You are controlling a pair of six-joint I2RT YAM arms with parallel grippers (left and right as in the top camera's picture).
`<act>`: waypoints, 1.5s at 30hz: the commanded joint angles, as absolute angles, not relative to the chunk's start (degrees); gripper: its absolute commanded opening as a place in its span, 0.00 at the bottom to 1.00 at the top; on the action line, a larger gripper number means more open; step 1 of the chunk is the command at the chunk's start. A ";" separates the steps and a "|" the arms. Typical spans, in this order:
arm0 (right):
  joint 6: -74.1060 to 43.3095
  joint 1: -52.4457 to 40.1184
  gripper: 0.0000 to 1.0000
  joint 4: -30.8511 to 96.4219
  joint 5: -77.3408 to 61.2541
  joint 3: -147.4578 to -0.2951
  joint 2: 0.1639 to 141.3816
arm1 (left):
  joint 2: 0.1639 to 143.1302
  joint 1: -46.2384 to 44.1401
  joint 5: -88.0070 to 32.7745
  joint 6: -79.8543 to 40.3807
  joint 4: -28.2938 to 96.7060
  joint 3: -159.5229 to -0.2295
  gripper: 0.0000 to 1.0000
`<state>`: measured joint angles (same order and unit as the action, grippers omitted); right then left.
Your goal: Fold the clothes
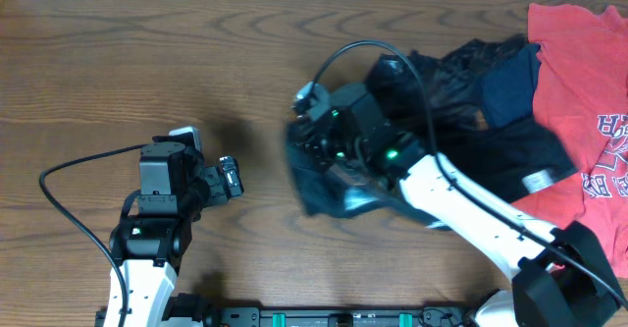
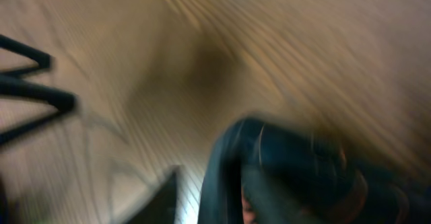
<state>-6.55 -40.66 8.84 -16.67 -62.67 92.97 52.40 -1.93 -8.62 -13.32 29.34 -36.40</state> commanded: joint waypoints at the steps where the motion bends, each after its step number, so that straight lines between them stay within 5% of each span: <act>1: -9.45 -40.82 0.86 8.82 -9.37 -63.20 92.55 | 52.47 -1.67 -8.43 -13.45 29.30 -37.41 0.98; 2: -9.45 -40.23 0.99 10.17 -7.03 -63.22 92.18 | 52.49 -1.67 -8.43 -13.45 29.30 -37.41 0.98; 10: -17.19 -29.12 0.99 33.04 10.39 -63.22 85.58 | 54.43 -1.69 -10.52 -21.10 28.34 -37.04 0.98; 23: -18.63 -11.68 0.99 51.33 5.96 -63.20 82.83 | 79.46 -10.17 -21.65 -28.45 20.36 -35.42 0.99; 26: -18.63 -11.35 0.99 51.72 5.96 -63.20 82.83 | 84.95 -12.82 -21.82 -30.26 18.00 -35.42 0.86; 28: -18.63 -11.35 0.99 51.66 5.96 -63.20 82.83 | 87.33 -14.33 -22.59 -31.48 16.56 -35.42 0.66; 32: -18.63 -11.35 0.99 51.70 5.96 -63.20 82.83 | 88.68 -15.59 -23.31 -31.57 13.72 -35.46 0.06; 45: -18.63 -11.31 0.99 53.21 5.93 -63.20 82.83 | 81.49 7.44 -18.26 -27.11 12.93 -53.84 0.06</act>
